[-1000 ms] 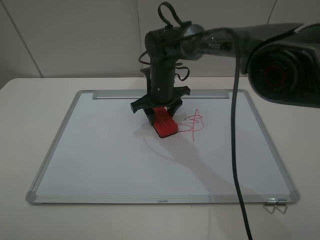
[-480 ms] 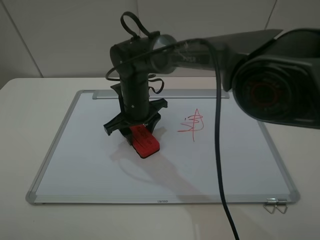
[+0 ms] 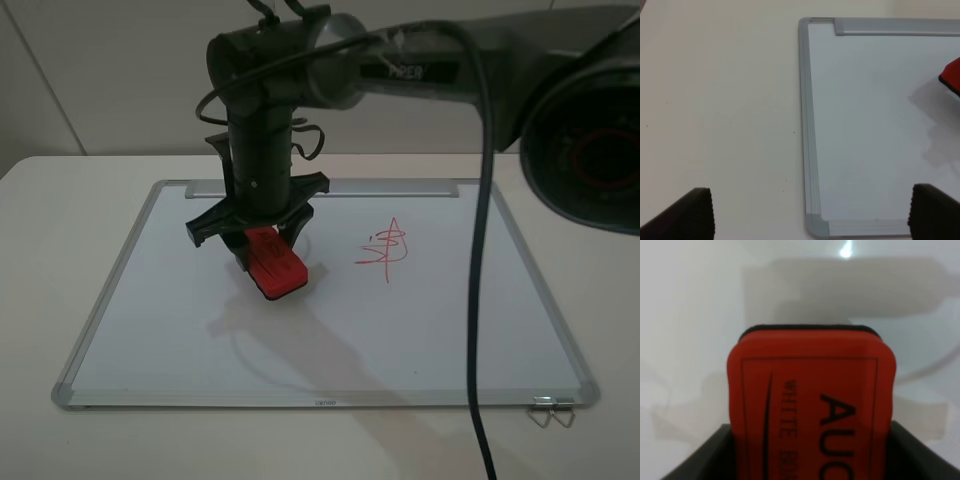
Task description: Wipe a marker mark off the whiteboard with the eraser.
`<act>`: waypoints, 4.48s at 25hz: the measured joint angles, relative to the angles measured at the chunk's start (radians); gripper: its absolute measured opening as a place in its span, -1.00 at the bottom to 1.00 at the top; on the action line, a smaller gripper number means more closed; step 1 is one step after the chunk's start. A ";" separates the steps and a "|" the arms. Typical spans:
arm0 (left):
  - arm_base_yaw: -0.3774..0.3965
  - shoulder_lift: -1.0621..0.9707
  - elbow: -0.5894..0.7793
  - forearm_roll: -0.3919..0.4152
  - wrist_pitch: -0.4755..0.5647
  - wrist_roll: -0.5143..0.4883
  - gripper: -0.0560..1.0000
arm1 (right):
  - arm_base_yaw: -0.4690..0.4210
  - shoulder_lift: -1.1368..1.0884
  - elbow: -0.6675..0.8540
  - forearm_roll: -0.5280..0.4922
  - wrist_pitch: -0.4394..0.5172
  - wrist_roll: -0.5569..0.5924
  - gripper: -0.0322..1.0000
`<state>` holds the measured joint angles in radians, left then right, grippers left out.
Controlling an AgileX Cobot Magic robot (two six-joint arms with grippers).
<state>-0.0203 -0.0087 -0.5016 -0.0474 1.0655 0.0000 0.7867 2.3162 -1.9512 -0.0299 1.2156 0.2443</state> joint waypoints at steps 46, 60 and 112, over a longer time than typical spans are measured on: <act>0.000 0.000 0.000 0.000 0.000 0.000 0.57 | -0.537 -0.569 1.132 -0.176 -0.553 0.226 0.04; 0.000 0.000 0.000 0.000 0.000 0.000 0.57 | -0.522 -0.611 1.132 -0.181 -0.530 0.221 0.65; 0.000 0.000 0.000 0.000 0.000 0.000 0.57 | -0.858 -2.322 1.433 -0.028 -0.156 -0.134 0.66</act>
<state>-0.0203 -0.0087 -0.5016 -0.0474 1.0655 0.0000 -0.0710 -0.0062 -0.5186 -0.0574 1.0597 0.1102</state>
